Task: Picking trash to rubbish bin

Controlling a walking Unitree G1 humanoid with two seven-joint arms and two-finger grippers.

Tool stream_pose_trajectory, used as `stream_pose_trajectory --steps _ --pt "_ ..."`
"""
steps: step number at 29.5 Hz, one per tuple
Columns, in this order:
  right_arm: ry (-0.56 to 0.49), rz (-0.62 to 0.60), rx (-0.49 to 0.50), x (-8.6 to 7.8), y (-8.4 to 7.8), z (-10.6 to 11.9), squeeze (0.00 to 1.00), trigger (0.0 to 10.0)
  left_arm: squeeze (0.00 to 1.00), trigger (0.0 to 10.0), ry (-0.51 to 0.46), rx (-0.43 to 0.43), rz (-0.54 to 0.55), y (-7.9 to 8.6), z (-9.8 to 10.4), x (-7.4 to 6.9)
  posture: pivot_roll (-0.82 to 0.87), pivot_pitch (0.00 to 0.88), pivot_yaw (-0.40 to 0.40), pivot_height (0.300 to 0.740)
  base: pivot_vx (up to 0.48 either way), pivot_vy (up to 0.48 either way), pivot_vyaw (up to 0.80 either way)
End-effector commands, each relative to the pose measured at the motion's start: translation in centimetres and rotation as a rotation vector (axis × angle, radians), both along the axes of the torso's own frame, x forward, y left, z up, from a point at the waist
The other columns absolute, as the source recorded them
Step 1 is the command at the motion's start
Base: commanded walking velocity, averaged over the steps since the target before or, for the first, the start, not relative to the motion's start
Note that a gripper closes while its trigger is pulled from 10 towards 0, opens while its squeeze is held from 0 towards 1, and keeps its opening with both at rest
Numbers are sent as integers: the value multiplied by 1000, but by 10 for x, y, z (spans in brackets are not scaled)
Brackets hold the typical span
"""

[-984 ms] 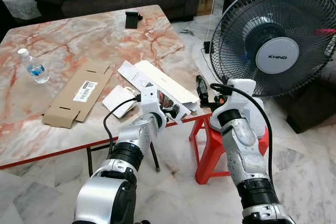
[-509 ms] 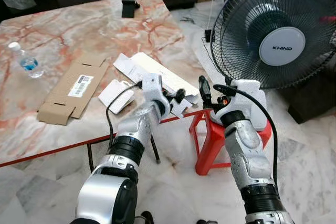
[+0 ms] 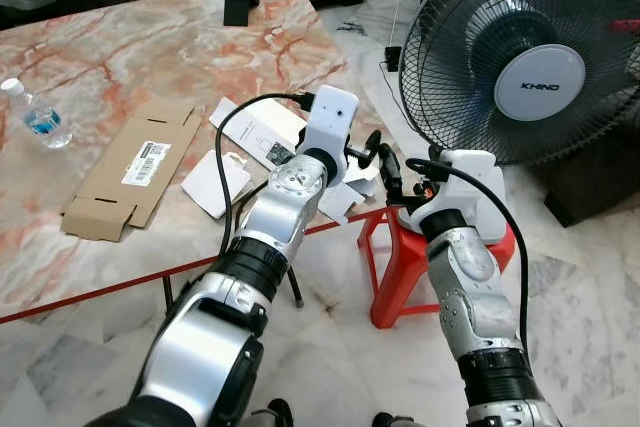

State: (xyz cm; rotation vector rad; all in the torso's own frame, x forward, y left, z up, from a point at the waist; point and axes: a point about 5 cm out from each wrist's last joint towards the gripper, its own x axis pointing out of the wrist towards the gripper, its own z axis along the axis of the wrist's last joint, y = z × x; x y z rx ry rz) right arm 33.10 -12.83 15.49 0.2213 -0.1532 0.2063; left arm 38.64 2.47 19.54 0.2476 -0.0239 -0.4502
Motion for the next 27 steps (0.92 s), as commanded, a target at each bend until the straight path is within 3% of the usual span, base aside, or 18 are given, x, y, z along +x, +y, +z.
stream_pose_trajectory --steps 1,8,9,13,16,20,25,27 --pt "-8 -11 11 -4 -5 3 0 10000 0 10000 23 71 38 10 -18 1 -141 160 83 740 0 0 0" --pt "5 -37 29 -12 -13 0 0 10000 0 10000 65 83 98 20 -34 2 -164 171 82 740 0 0 0" --pt "13 -40 30 -15 -15 -2 0 10000 0 10000 147 33 92 19 -45 0 -165 171 82 740 0 0 0" --pt "16 -41 31 -15 -15 -3 0 10000 0 10000 242 -32 29 10 -57 -6 -162 169 81 740 0 0 0" --pt "14 -32 38 -13 -12 -1 0 10000 0 10000 332 -124 -134 -13 -69 -23 -146 167 79 740 0 0 0" --pt "16 -24 44 -12 -10 -1 0 10000 0 10000 365 -142 -213 -25 -75 -34 -133 167 82 740 0 0 0" --pt "18 -21 47 -12 -9 -1 0 10000 0 10000 367 -142 -175 -22 -73 -35 -126 169 83 740 0 0 0" --pt "21 -16 52 -13 -8 -1 0 10000 0 10000 342 -174 -166 -19 -61 -40 -110 171 82 740 0 0 0"
